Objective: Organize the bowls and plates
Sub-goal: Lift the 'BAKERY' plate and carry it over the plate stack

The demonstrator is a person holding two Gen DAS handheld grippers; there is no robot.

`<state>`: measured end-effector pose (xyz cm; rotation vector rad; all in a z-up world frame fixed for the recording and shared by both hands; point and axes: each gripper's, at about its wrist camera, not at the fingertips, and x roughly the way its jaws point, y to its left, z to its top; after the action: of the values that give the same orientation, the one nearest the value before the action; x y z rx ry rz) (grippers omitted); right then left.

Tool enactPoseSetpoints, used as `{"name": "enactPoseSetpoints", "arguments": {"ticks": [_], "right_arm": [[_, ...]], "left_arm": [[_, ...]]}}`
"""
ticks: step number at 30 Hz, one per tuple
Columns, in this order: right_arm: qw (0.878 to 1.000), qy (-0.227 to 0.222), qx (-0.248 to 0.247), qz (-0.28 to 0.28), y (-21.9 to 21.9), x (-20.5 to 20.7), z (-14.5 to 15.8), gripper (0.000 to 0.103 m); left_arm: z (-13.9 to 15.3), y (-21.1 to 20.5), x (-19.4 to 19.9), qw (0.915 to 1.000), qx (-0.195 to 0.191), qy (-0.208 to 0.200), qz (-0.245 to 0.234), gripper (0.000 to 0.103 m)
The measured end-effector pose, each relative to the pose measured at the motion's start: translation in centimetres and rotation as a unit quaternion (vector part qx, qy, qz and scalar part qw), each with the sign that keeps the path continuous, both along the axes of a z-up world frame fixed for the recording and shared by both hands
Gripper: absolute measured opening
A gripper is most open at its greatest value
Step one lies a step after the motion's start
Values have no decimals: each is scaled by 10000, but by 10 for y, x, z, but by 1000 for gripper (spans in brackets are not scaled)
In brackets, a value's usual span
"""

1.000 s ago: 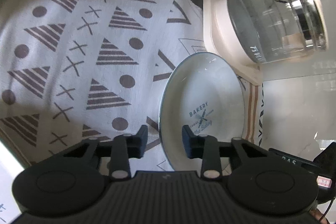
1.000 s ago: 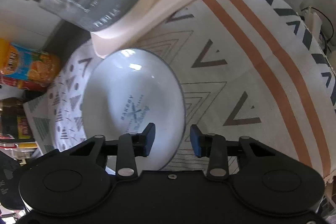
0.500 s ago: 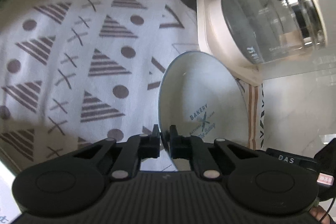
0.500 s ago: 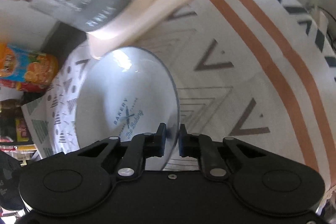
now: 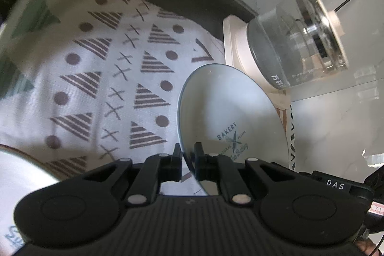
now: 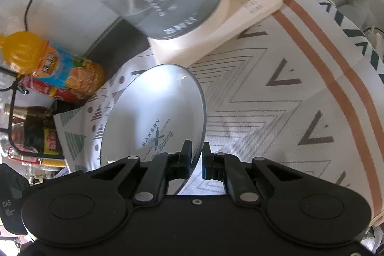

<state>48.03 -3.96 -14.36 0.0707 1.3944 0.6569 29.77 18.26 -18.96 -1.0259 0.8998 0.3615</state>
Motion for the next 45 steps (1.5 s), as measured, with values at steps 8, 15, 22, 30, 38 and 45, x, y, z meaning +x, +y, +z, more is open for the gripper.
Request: {"name": "enactPoseSetpoints", "arguments": {"ticks": [8, 15, 22, 30, 38, 45], "right_arm": [[9997, -137, 153, 108, 14, -33, 15, 8], [9993, -223, 267, 164, 25, -65, 24, 8], [9986, -296, 357, 259, 33, -98, 30, 9], [9969, -455, 418, 493, 38, -144, 34, 10], [9952, -532, 479, 665, 37, -181, 32, 10], [9937, -598, 425, 842, 35, -209, 28, 11]], "left_arm": [[12, 10, -30, 9999, 102, -104, 86, 7], [19, 18, -63, 9996, 183, -174, 121, 7], [24, 25, -99, 9994, 252, -225, 126, 7], [26, 29, -142, 9992, 330, -213, 82, 7], [21, 28, -178, 9991, 374, -204, 63, 7], [13, 25, -203, 9992, 370, -144, 56, 7]]}}
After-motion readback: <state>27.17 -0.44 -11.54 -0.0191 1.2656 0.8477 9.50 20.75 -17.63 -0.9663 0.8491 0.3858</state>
